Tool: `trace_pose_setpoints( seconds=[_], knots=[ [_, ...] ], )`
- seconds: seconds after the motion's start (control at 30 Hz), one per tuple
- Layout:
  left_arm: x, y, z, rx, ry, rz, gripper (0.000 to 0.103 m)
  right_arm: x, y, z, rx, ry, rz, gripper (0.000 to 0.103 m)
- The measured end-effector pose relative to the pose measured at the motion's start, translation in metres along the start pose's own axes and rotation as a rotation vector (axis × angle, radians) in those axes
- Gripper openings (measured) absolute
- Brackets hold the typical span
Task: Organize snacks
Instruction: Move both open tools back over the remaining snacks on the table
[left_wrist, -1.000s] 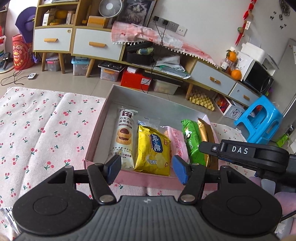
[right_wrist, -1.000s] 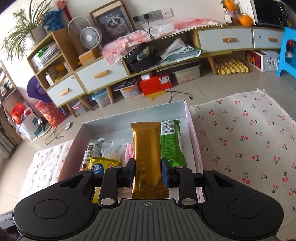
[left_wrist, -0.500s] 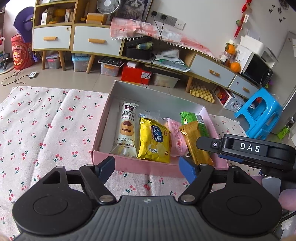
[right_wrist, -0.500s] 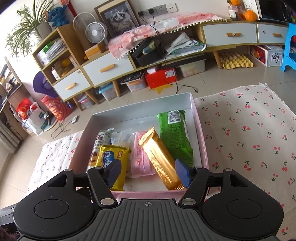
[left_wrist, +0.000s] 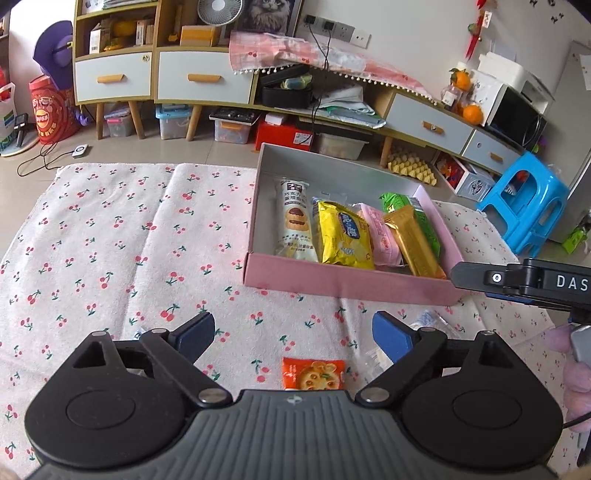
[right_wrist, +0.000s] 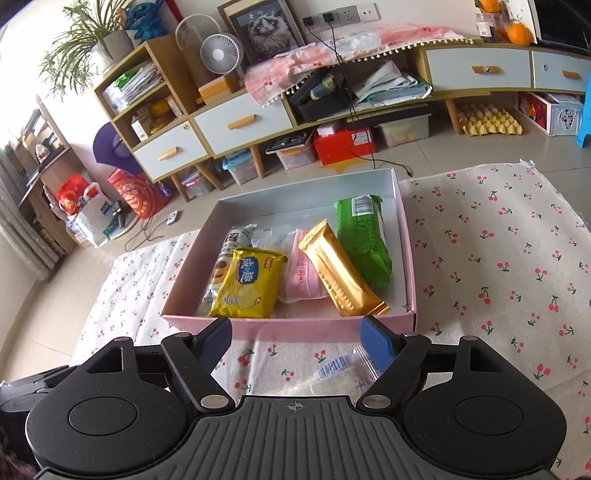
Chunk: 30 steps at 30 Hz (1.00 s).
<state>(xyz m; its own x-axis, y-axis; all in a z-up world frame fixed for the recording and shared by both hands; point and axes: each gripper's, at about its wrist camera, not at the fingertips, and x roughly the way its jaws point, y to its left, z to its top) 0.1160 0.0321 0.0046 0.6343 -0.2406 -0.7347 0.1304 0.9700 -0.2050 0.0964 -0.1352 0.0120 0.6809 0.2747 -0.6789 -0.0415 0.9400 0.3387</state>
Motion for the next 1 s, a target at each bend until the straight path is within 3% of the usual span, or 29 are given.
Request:
trace_pose_setpoints(
  seconds=[0.67,1.0],
  knots=[
    [-0.031,0.044,-0.033,0.035,-0.010,0.074,0.101,-0.020,0.000,-0.047,-0.129,0.057,-0.015,0.083],
    [-0.024,0.049,-0.045,0.063,0.042,0.090,0.101,-0.010,0.005,-0.062,-0.178,0.115,-0.030,0.083]
  ],
)
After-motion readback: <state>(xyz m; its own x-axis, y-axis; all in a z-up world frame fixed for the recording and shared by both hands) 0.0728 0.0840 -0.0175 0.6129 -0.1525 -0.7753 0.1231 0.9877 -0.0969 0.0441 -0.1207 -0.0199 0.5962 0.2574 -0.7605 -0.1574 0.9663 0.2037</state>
